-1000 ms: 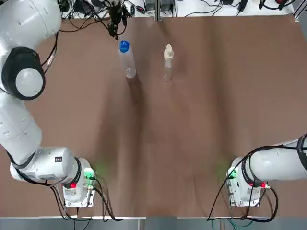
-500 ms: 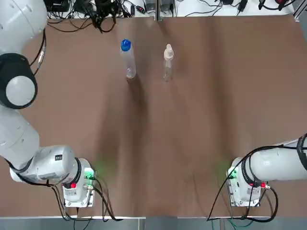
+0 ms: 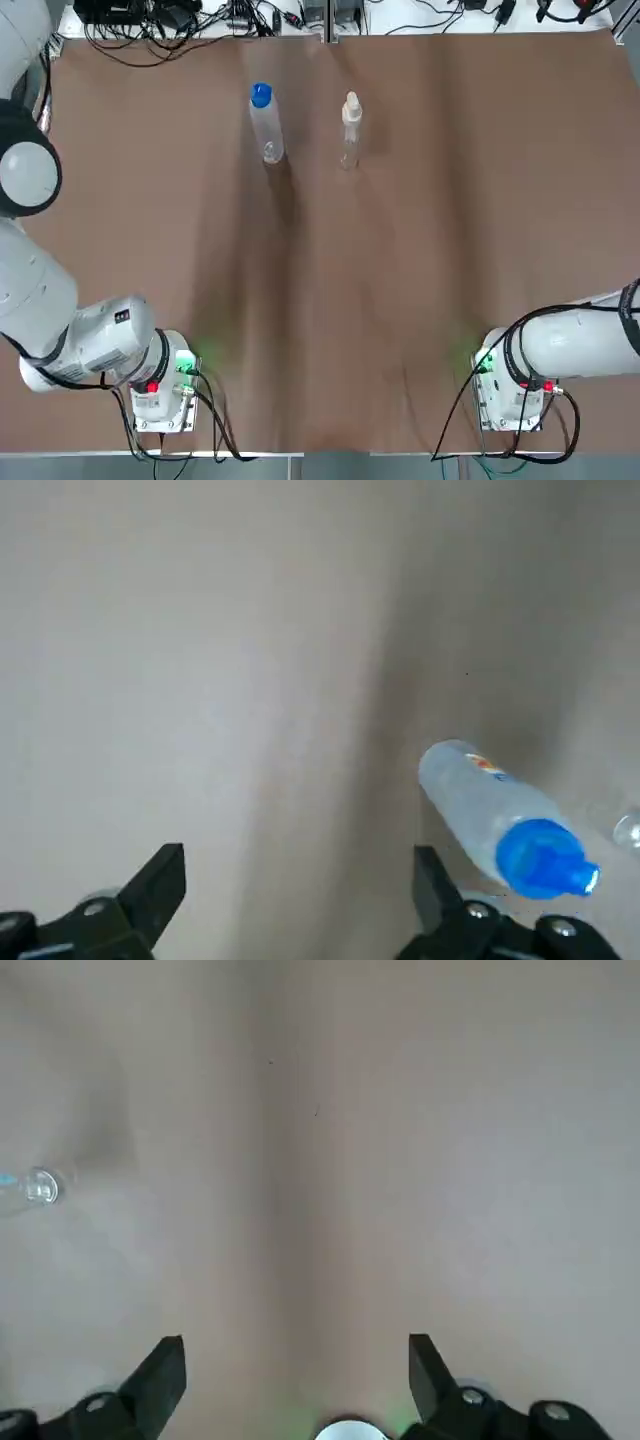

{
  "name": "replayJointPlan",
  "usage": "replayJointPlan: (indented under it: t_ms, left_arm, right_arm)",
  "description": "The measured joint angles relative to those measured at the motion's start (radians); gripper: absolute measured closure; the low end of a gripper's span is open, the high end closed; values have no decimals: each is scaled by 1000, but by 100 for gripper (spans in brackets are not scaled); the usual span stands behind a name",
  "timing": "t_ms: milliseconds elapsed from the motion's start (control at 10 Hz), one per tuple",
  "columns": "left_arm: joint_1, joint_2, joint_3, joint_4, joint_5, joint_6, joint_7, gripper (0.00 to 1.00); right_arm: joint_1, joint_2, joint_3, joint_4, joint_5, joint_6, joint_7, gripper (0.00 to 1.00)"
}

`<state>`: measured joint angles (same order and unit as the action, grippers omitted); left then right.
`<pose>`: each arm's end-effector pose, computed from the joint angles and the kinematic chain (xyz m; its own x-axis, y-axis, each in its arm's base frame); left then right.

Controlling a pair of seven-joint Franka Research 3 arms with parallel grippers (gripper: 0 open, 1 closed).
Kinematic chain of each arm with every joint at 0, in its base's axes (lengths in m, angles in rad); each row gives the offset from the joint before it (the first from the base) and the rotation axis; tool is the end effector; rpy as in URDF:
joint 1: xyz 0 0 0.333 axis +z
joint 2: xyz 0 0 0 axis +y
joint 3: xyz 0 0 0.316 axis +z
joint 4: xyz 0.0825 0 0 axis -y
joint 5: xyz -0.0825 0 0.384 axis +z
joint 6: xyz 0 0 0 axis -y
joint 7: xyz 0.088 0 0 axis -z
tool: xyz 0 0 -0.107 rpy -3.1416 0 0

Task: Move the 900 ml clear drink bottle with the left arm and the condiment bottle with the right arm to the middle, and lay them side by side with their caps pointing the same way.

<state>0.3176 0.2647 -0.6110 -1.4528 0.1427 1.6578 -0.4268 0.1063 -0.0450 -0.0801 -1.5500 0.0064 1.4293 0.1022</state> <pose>0.6153 -0.1250 0.5553 0.9907 0.1352 -0.0148 0.1352 -0.9908 0.0028 0.5255 0.0134 0.6465 0.9943 -0.0747 -0.0764 -0.0751 -0.9972 -0.0022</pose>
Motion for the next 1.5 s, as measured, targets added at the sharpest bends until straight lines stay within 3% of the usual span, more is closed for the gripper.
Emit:
replayJointPlan:
  t_ms: [500, 600, 900, 1100, 1200, 1500]
  left_arm:
    - [64, 1, 7, 8, 0, -3, 207, 0]
    - [42, -3, 52, 16, 0, -3, 249, 0]
    - [-271, -50, 407, 29, -75, -2, 280, 0]
    - [-401, -72, 548, 28, -92, 3, 280, 0]
    - [-437, -82, 583, 18, -97, 3, 280, 0]
    - [-431, -139, 572, -46, -106, 3, 280, 0]
  right_arm:
    - [20, 0, 0, 0, 0, -10, 0, 1]
    - [20, 0, -1, 0, 0, -14, 0, 1]
    - [20, 0, -1, 0, 0, -18, 0, 1]
    - [21, 0, -1, 0, 0, -18, 0, 1]
    - [21, 0, -1, 0, 0, -18, 0, 1]
    - [21, 0, -1, 0, 0, -18, 0, 1]
